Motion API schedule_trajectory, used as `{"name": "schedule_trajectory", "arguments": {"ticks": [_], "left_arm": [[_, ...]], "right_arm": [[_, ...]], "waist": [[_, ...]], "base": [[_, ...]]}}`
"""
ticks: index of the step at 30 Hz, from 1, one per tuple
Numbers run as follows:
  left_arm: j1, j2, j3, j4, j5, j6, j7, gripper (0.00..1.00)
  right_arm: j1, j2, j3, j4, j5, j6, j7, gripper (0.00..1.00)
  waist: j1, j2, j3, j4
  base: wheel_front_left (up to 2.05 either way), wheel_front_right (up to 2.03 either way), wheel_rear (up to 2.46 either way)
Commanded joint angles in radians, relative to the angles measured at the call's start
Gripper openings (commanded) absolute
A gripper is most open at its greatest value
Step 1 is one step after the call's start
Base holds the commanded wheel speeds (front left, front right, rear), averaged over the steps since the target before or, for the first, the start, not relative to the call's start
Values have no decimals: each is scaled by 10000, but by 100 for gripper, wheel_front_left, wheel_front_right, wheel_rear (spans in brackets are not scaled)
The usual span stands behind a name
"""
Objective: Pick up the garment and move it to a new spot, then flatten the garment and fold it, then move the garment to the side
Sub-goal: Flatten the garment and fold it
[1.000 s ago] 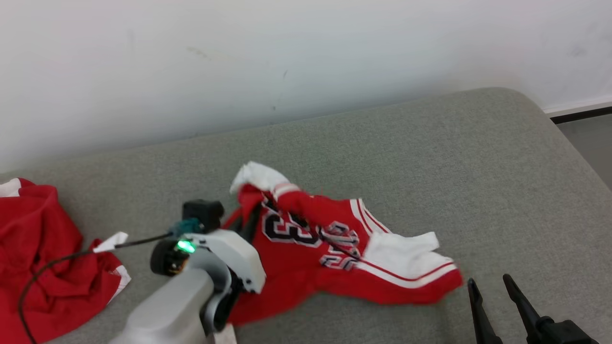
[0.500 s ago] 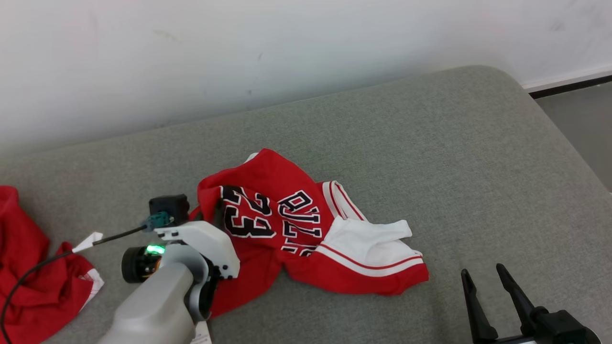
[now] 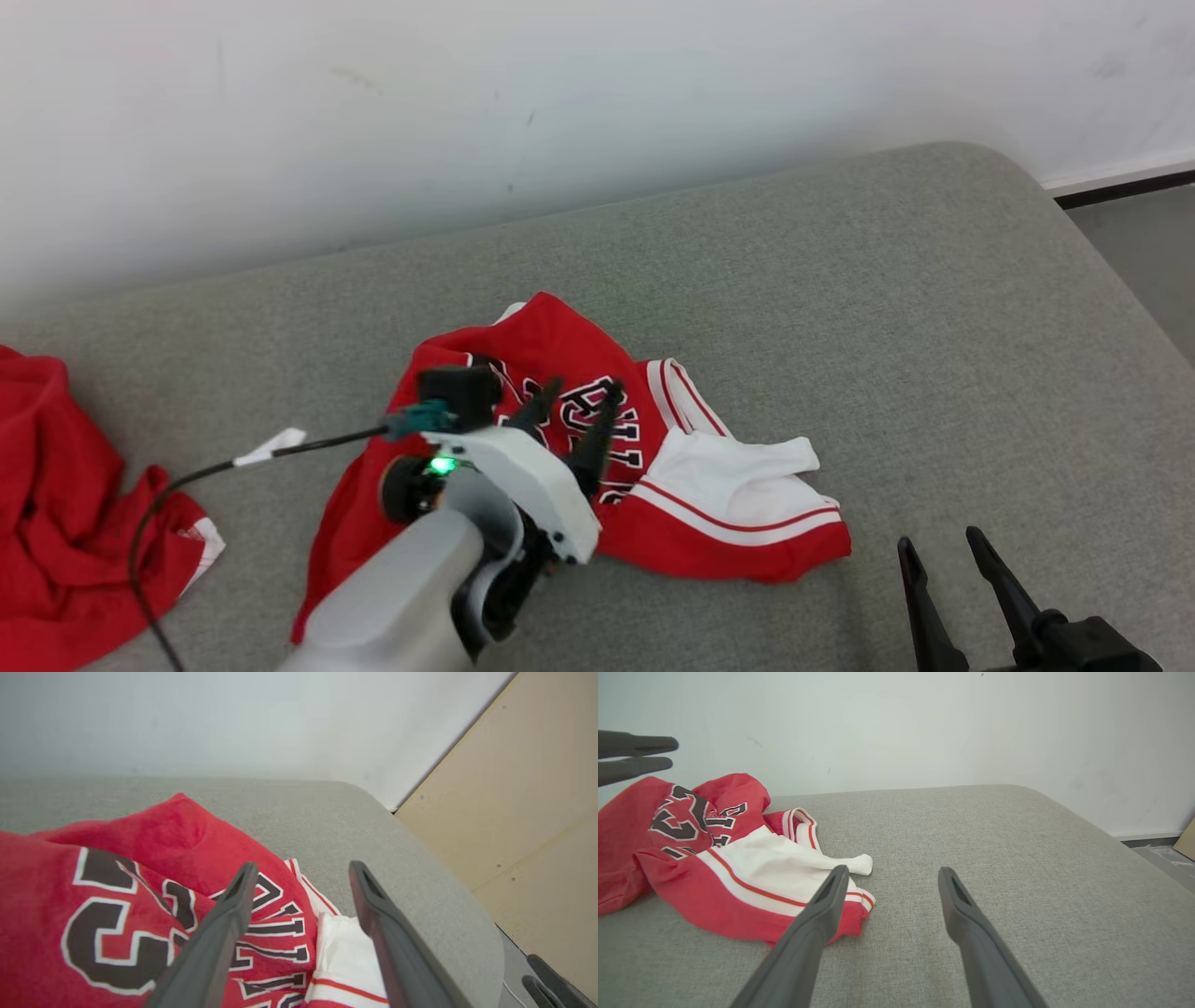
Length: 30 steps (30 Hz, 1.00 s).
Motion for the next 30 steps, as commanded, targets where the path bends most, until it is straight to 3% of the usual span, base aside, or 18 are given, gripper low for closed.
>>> {"name": "schedule_trajectory", "arguments": {"ticks": [1,4,9,16,23,30], "left_arm": [[89,106,-78,-69,123,68,88,100],[108,65,-303,-482,250,352,355,100],[251,-161,-764,-735,-45,101,1314,100],[199,-466,-928,37,-685,-224,2432,100],[-237,-359,-923,1014,-473,-201,2371,100],[-352,-572,-949,1301,-840,-773,2623,100]], "right_arm": [[-104,-47,-12,11,-65,-20,7,100],[-209,-26,85,23,-11,-20,7,100],[-155,-37,31,59,42,-20,7,100],[-353,35,172,96,113,-20,8,100],[-405,73,146,72,174,-20,7,100],[-437,100,151,125,180,-22,7,100]], "waist": [[0,-1,21,-23],[0,-1,82,-131],[0,-1,217,-262],[0,-1,387,-501],[0,-1,530,-661],[0,-1,583,-748]], "base": [[0,0,0],[0,0,0],[0,0,0],[0,0,0],[0,0,0],[0,0,0]]}}
